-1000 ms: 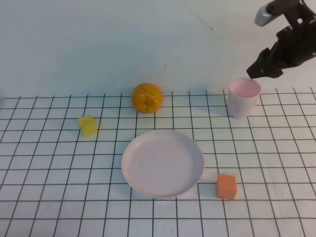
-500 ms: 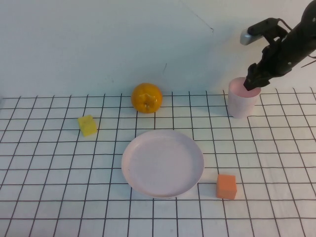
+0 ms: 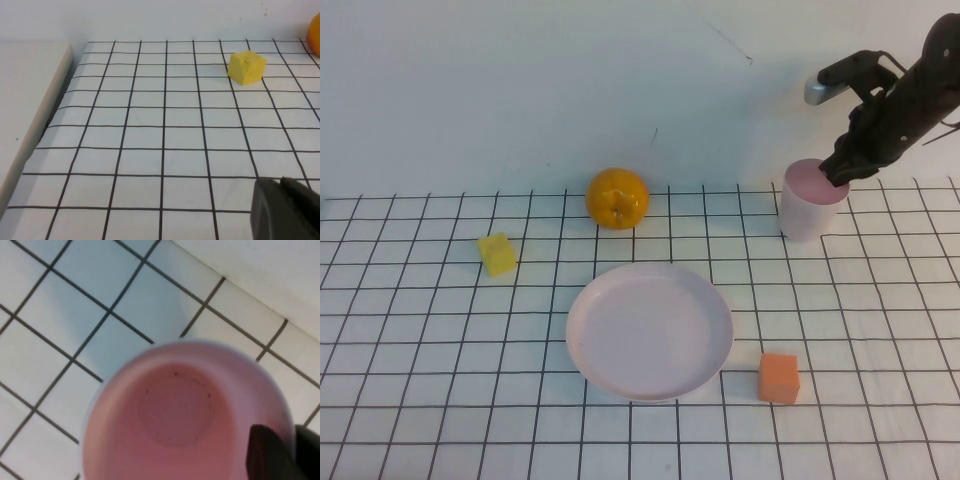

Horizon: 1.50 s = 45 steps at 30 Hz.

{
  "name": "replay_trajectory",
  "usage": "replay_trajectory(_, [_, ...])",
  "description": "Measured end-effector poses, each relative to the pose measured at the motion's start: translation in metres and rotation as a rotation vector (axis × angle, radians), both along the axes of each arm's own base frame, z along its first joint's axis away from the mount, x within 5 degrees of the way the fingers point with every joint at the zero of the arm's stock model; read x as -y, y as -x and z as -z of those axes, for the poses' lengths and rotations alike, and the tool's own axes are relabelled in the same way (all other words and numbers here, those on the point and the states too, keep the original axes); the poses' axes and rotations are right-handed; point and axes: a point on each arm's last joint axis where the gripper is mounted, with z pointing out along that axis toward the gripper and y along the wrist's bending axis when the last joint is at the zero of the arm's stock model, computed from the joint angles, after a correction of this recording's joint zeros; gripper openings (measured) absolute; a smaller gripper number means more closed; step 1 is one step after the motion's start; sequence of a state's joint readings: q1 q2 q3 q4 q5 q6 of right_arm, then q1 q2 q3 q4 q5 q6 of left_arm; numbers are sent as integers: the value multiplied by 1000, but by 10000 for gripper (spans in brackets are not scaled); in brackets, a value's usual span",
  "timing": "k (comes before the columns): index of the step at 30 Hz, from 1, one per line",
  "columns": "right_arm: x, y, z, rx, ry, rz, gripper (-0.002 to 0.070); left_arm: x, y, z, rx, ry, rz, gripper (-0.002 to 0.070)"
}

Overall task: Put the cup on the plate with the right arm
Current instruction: Pick up the cup from the table, then place the cup on the plate

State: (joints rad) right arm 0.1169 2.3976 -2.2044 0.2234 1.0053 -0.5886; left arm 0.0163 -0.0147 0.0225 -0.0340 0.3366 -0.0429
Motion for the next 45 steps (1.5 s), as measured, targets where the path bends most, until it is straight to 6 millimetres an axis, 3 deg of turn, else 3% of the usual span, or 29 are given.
replay_trajectory(3, [-1, 0, 0, 1, -3, -7, 29, 0, 0, 0, 0, 0, 0, -3])
replay_trajectory(12, [-2, 1, -2, 7, -12, -39, 20, 0, 0, 0, 0, 0, 0, -3])
replay_trajectory(20, [-16, 13, -39, 44, -120, -109, 19, 0, 0, 0, 0, 0, 0, -3])
replay_trajectory(25, [-64, 35, -57, 11, -159, -243, 18, 0, 0, 0, 0, 0, 0, -3])
replay_trajectory(31, [-156, 80, -53, -61, -67, -458, 18, 0, 0, 0, 0, 0, 0, -3])
replay_trajectory(34, [-187, 99, -51, -64, 1, -510, 18, 0, 0, 0, 0, 0, 0, -3])
replay_trajectory(39, [-205, 110, -46, -70, 27, -540, 18, 0, 0, 0, 0, 0, 0, -3])
replay_trajectory(45, [-203, 106, -31, -86, 98, -514, 18, 0, 0, 0, 0, 0, 0, -3])
